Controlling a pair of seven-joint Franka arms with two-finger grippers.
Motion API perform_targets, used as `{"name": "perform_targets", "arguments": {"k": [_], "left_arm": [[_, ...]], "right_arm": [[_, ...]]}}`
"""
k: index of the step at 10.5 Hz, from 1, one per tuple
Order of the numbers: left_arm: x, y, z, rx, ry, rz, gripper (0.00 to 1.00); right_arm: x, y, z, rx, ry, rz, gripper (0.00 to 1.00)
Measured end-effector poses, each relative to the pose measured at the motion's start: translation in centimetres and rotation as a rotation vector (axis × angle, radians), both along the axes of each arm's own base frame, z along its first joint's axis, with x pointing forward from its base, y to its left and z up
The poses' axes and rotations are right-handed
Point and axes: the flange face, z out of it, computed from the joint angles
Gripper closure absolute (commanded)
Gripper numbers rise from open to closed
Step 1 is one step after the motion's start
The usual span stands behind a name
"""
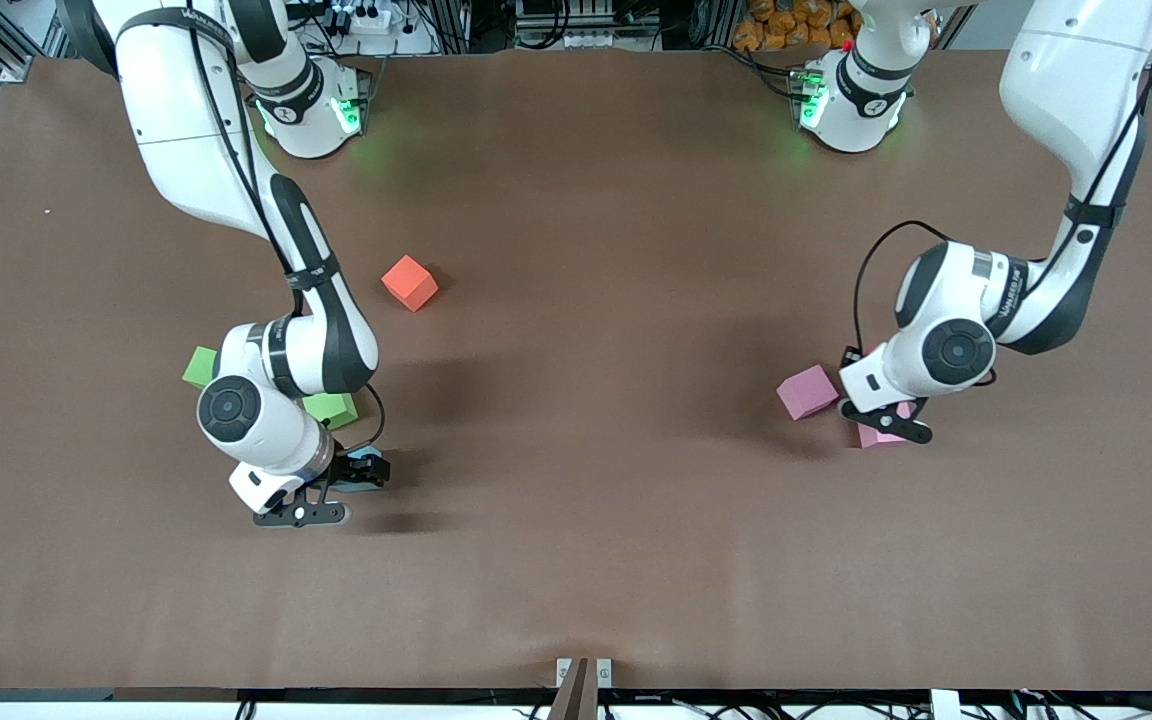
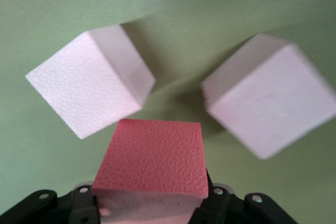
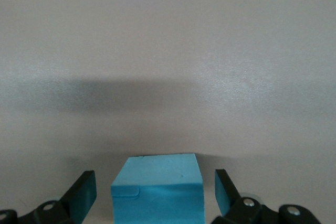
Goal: Arrange blocks into number 1
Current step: 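Grasp the red block with the left gripper while the right gripper grasps blue, then place red block mid-table with the left gripper while the right gripper lifts blue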
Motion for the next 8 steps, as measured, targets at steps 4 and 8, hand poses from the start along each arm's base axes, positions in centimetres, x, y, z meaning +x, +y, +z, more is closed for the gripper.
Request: {"name": "perform_targets", "arguments": {"k": [4,8], "left_arm": [[-3.9,-11.0,2.0,0.001,-0.018,0.095,1.0],[-10.2,-21.5,4.1,-0.025,0.001,0.182,1.0]], "right_arm": [[-0.1,-0.3,-0.8,-0.005,0.01,-0.007,0.35],[0.0,-0.6,-0.9,-0.005,0.01,-0.015,0.35]]}}
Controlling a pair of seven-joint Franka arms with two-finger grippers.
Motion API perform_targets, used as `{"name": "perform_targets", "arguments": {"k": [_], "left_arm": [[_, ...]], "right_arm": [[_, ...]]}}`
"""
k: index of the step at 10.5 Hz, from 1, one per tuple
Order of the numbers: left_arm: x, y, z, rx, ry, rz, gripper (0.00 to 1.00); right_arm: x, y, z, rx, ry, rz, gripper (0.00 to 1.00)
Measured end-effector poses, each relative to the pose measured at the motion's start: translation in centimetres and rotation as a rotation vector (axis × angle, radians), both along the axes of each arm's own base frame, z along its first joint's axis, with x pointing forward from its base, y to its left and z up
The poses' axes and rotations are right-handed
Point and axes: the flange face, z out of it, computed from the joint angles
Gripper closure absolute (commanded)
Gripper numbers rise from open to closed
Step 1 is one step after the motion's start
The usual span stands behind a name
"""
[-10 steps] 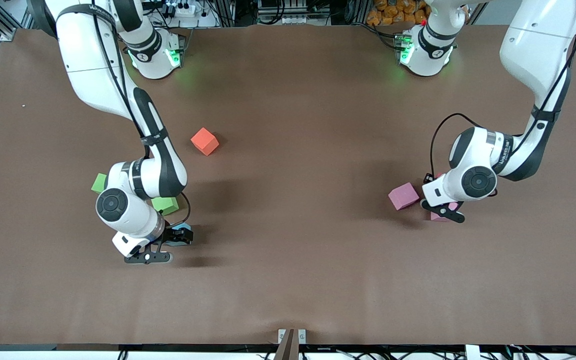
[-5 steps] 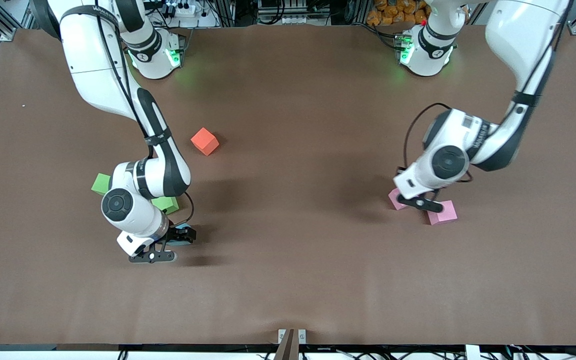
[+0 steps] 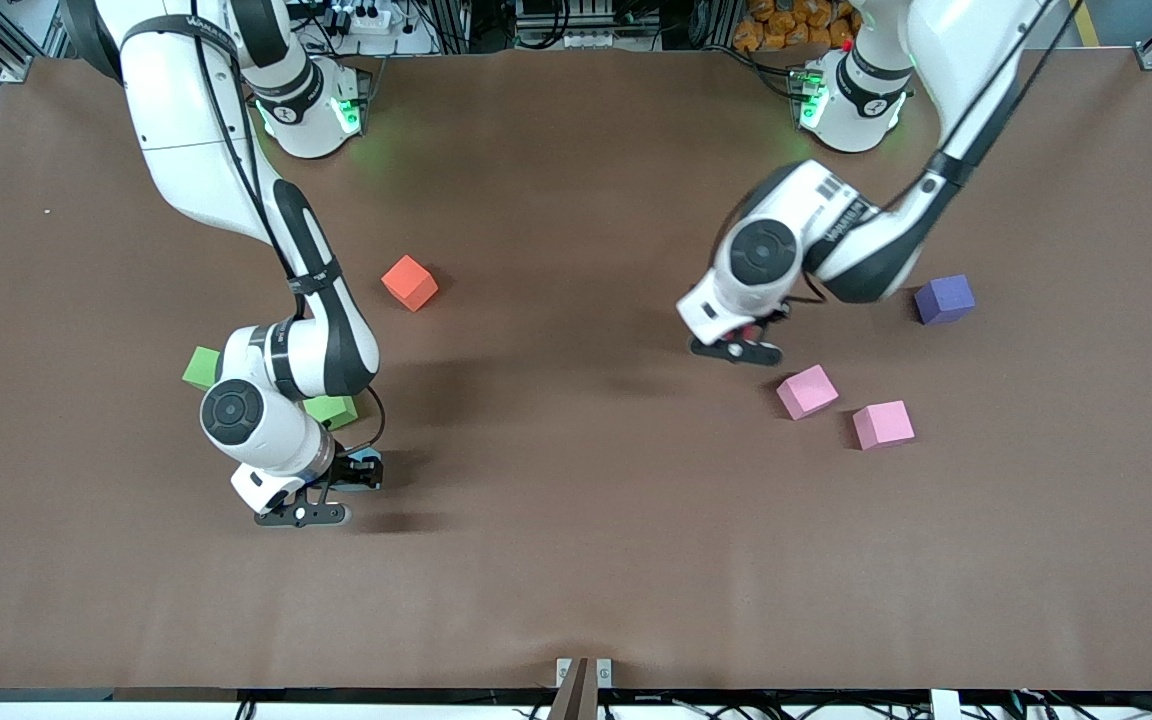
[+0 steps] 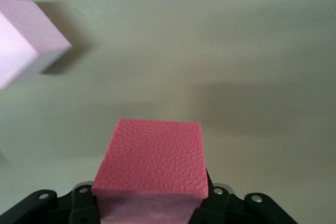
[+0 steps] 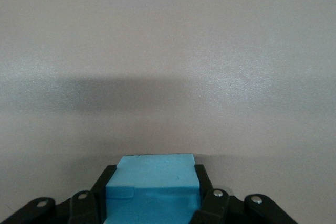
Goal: Arrange blocks into number 1
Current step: 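Place red block mid-table with the left gripper while the right gripper lifts blue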
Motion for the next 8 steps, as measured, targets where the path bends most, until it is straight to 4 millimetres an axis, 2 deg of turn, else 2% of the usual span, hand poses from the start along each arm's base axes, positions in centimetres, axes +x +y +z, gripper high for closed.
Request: {"name": "perform_targets", "arguments": {"k": [2,4,6,8], "left_arm": [[-3.9,-4.3,-1.6,0.011,0.043,0.018,1.0],[-8.8,-10.1,-3.2,0.026,0.057,0.035,1.0],[-11.9,-14.8,-3.3,0.023,0.055,0.068,1.0],[-14.5,-18.7,-3.3,-0.009,0.06,0.09,1.0]], "right_arm": [[0.0,-0.1,0.0,0.003,0.0,-0.005,0.35],[0.1,-0.2,0.0,0.016,0.001,-0.02,0.35],[0.3,-0.3,0.4,0.018,-0.009,-0.023,0.35],[0.9,-0.7,2.0,0.025,-0.035,-0.03,0.35]]}}
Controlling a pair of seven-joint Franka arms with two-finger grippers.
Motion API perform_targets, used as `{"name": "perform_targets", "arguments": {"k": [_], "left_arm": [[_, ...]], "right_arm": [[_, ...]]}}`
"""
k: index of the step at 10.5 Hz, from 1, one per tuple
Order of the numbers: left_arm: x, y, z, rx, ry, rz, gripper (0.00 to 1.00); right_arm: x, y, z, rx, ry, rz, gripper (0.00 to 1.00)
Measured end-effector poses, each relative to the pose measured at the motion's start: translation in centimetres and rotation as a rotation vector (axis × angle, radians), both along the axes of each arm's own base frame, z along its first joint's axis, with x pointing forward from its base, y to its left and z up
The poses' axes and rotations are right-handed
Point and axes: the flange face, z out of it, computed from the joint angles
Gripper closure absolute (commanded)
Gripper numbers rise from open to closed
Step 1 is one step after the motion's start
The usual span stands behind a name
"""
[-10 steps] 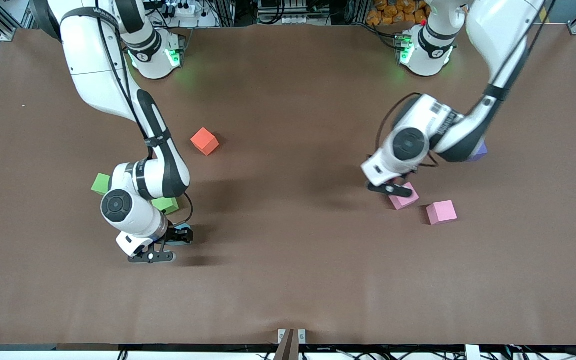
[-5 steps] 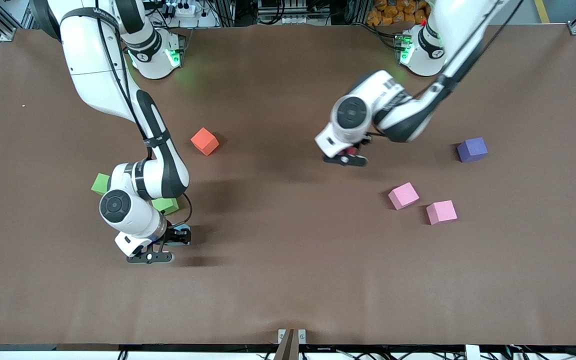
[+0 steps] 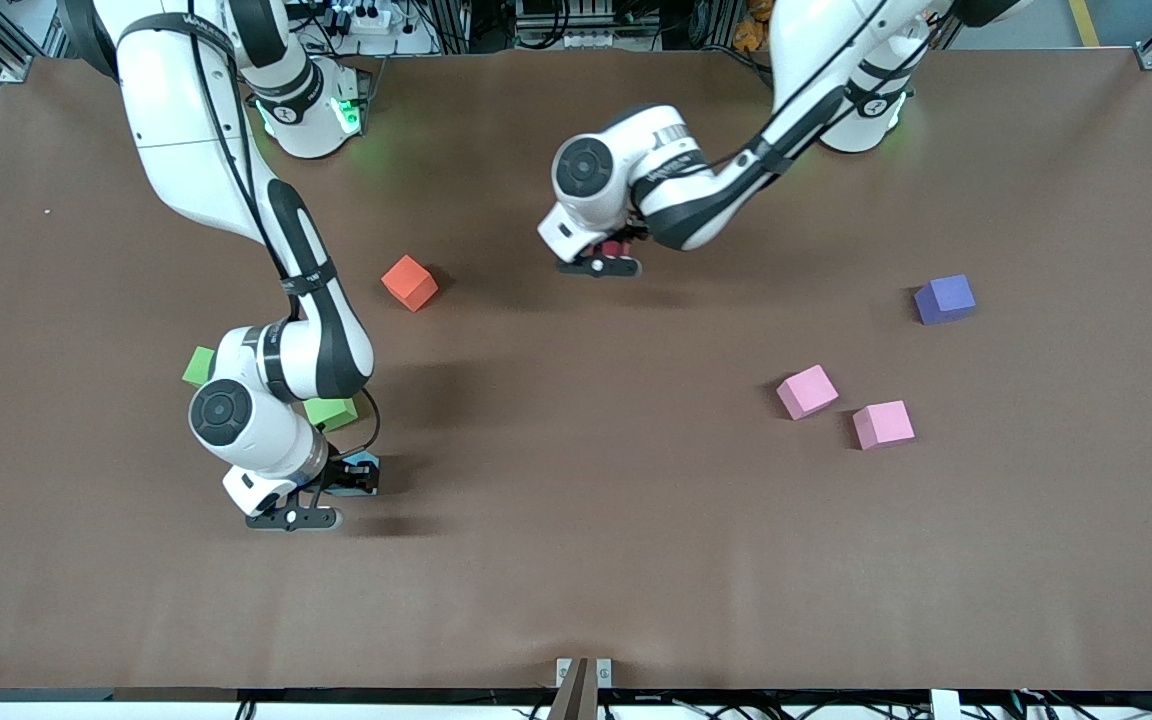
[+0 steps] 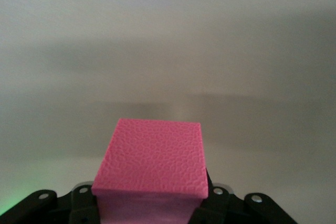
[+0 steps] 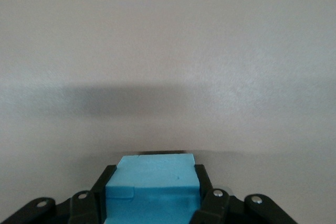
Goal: Arrange blocks into number 1
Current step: 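Place red block mid-table with the left gripper while the right gripper lifts blue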
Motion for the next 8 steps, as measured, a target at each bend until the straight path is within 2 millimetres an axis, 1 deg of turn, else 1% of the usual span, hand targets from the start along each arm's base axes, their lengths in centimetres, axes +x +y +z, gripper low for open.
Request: {"name": "perform_targets", "arguments": {"k": [2,3,4,5,7,8], "left_arm": [[-3.6,-3.1,-0.8,-0.034,-0.002,0.006,1.0],[-4.8,-4.0,-1.2,-0.049,-0.001,0.014,1.0],[-5.2,-4.4,-1.7,-0.055,0.003,0.021,1.0],[-5.1,-4.4,-2.0,-0.057,0.008,0.024,1.0],[-5.0,-4.4,-2.6,-0.053,0.019,0.028,1.0],[-5.0,-4.3,-3.2,-0.046,0.027,0.031,1.0]], "right_arm": [[0.5,-0.7,2.3,0.009,-0.031,-0.011,0.34],[0.7,-1.1,3.7,0.013,-0.05,-0.018,0.34],[0.9,-1.6,5.3,0.019,-0.07,-0.026,0.34],[1.0,-2.4,6.8,0.025,-0.085,-0.037,0.34],[0.8,-4.0,8.6,0.035,-0.096,-0.06,0.34],[0.4,-4.4,9.2,0.039,-0.096,-0.066,0.34]]}}
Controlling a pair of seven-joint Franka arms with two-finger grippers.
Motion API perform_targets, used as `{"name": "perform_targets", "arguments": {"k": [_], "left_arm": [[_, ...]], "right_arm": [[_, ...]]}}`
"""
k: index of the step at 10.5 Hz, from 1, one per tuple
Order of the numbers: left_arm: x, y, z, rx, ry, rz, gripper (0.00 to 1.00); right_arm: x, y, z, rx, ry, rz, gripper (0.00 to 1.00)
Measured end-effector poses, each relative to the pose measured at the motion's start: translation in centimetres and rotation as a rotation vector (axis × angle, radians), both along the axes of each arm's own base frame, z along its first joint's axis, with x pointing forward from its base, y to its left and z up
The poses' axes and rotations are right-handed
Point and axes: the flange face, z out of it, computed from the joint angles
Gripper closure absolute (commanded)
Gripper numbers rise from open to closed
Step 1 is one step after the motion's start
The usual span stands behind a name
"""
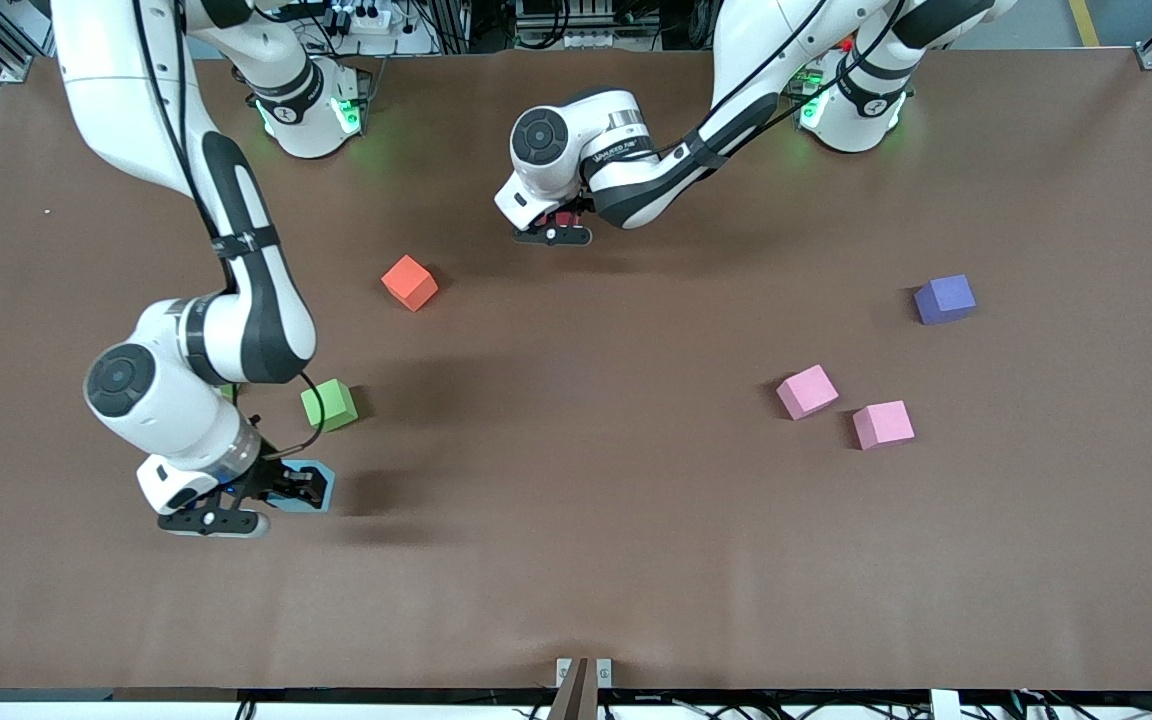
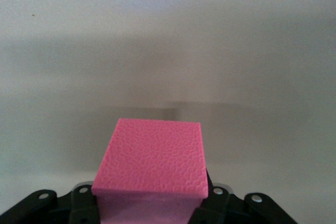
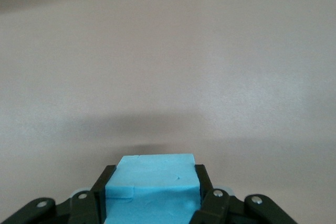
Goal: Arrange blocks into number 1
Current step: 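Place red block mid-table with the left gripper while the right gripper lifts blue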
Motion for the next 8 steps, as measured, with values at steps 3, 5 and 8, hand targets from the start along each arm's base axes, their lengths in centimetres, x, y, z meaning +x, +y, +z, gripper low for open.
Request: {"name": "perform_targets", "arguments": {"k": [3,5,8], "left_arm": [[0.7,0.1,-1.6,0.02,-0.005,0.011,0.0],[0.0,-0.6,-1.4,0.016,-0.013,-0.004,0.0],[1.1,-1.0,0.1,0.003,-0.035,0.007,0.0]], "right_arm": [[-1.4,0.0,1.0,0.012,0.008,0.0,0.34],[-2.6,-0.3,1.8,0.021,0.015,-0.004,0.34],[-4.7,-0.3,2.5,0.038,0.036,-0.018,0.34]]}}
